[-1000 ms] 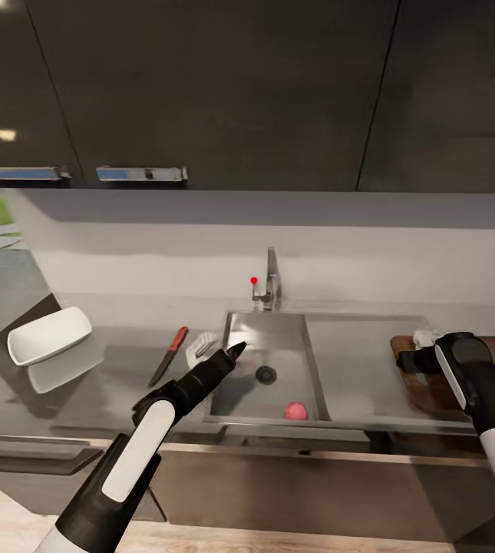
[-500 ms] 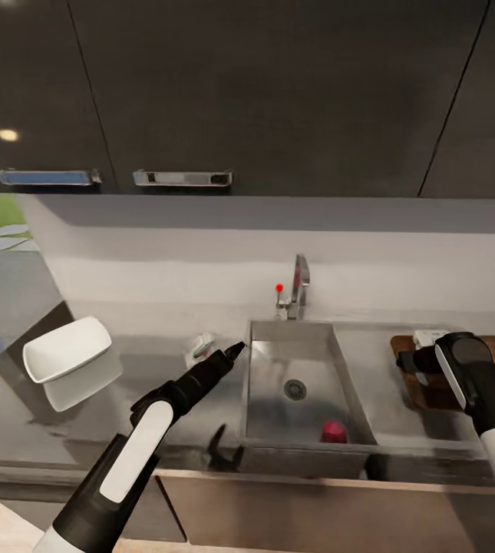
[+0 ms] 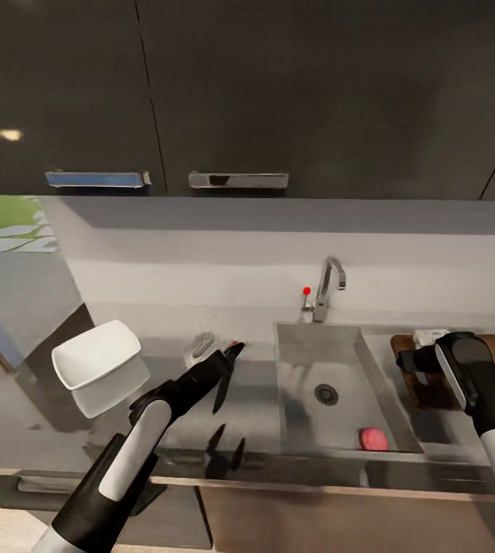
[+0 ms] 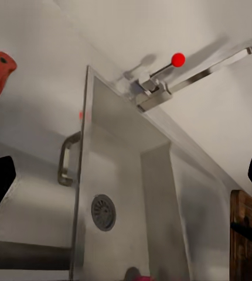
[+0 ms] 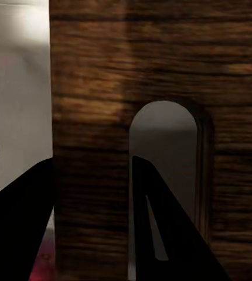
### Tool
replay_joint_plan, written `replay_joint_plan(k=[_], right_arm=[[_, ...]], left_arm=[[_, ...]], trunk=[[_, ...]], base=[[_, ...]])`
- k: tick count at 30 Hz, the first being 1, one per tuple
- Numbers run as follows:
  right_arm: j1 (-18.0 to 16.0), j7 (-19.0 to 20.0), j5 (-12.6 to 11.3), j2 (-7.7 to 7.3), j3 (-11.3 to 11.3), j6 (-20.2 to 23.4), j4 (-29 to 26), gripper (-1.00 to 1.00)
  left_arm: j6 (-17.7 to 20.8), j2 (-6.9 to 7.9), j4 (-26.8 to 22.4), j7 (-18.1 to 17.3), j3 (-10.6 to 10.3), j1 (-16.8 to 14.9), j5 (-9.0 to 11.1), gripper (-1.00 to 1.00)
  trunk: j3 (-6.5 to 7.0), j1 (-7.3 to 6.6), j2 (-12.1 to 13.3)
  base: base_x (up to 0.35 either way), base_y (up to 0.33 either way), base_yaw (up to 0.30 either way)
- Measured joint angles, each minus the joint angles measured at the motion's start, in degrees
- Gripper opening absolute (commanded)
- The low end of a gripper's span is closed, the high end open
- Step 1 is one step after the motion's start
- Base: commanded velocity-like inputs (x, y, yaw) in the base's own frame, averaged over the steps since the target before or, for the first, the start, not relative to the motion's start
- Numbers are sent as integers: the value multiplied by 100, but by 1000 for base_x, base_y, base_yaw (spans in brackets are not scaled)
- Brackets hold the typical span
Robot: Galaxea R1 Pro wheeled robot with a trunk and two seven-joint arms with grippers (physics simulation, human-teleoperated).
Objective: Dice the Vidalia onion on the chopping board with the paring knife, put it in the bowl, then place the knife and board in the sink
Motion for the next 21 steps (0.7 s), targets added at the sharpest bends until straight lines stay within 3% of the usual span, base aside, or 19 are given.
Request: replay_joint_plan(k=[6, 13, 21], right_arm=[[0, -7, -1, -2, 0, 0, 0, -100], [0, -9, 0, -8, 0, 0, 1, -100], [0, -9, 0, -9, 0, 0, 0, -100]], left_arm=[[25, 8, -5, 0, 5, 0, 8, 100], [400, 20, -108, -4, 136, 0, 8, 100], [435, 44, -115, 28, 192, 64, 0, 100]], trunk=[[0, 0, 0], [0, 0, 0], [0, 0, 0]], base=[[0, 320, 0], [0, 324, 0], [0, 324, 0]])
